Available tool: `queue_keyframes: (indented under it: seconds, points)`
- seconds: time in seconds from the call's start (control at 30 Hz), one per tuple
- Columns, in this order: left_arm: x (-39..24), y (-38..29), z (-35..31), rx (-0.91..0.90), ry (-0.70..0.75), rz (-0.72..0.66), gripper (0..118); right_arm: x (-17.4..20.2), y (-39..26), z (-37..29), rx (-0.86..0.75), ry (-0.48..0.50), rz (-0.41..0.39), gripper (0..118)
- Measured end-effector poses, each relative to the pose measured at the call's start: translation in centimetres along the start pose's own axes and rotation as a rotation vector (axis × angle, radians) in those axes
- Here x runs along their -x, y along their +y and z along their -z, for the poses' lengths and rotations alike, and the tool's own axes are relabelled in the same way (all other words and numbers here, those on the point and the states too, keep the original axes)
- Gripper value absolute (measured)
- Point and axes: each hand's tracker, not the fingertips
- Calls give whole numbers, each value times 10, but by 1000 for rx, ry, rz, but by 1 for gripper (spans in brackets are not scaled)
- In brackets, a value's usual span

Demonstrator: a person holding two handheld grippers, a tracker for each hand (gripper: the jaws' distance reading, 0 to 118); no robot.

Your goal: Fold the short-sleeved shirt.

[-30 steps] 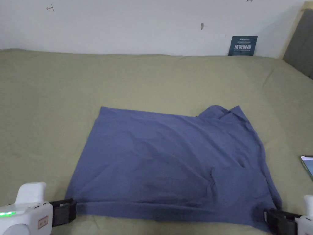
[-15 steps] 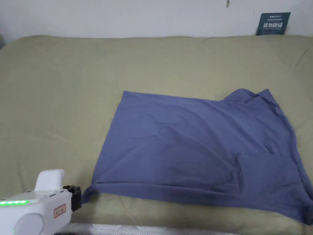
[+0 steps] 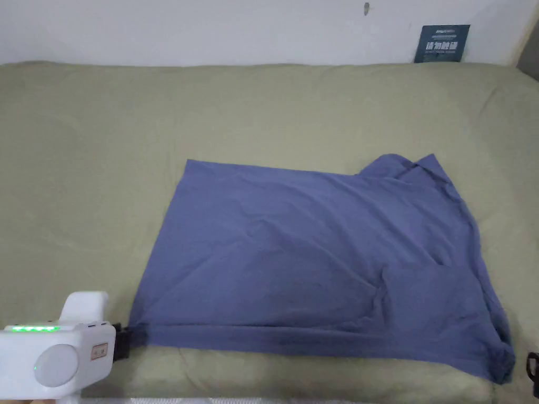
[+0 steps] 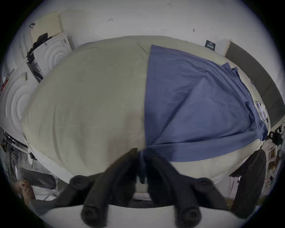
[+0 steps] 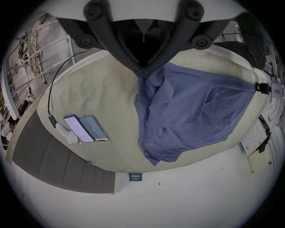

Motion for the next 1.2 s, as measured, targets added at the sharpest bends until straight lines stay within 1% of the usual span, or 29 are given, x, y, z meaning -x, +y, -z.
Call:
queue_keyframes:
  seconds: [0.13,0.17,0.2,0.23,0.27,0.3,0.37,0.43,0.47,0.5,0.53,0.57,0.6,0.63,0.73,0.9,1.03,1.1,1.2]
  points:
    - [-14,1,-8,4,8,24,1,-2,4,6,1,-7,-28,0]
    - [-15,1,-11,2,5,23,1,-4,7,7,2,-6,-33,5]
    - [-15,1,-11,3,0,28,1,-2,8,8,-6,-11,-38,28]
    - [-15,0,-12,5,4,29,1,-2,9,9,-8,-13,-40,81]
    - [-13,1,-14,4,3,26,1,-4,12,13,2,-10,-44,109]
    - [-12,1,-15,4,-2,21,1,-5,15,18,35,-3,-49,113]
    - [-13,0,-15,6,-5,11,1,-3,15,22,36,28,-65,100]
    - [-12,1,-16,8,-7,8,1,0,17,29,75,23,-97,98]
    - [-13,1,-16,9,-8,8,1,4,16,33,82,16,-111,95]
    - [-15,2,-16,13,-8,10,1,7,15,38,92,22,-122,89]
    - [-13,3,-16,11,-8,8,1,7,15,41,109,31,-129,70]
    - [-13,4,-15,16,-11,10,1,6,14,45,120,33,-134,45]
    - [-13,5,-14,20,-12,10,1,9,13,46,122,28,-136,12]
    - [-14,5,-14,22,-13,13,1,10,13,47,123,30,-137,1]
    - [-9,10,-15,25,-17,16,1,10,20,38,103,43,-95,1]
    - [-7,46,-26,-22,-49,0,1,9,56,30,49,50,-73,1]
    - [-11,96,-20,-59,-59,25,1,18,101,44,13,44,-87,1]
    - [-13,125,-7,-68,-58,39,1,22,128,60,6,41,-95,1]
    - [-18,162,13,-68,-66,38,1,26,163,88,16,48,-82,2]
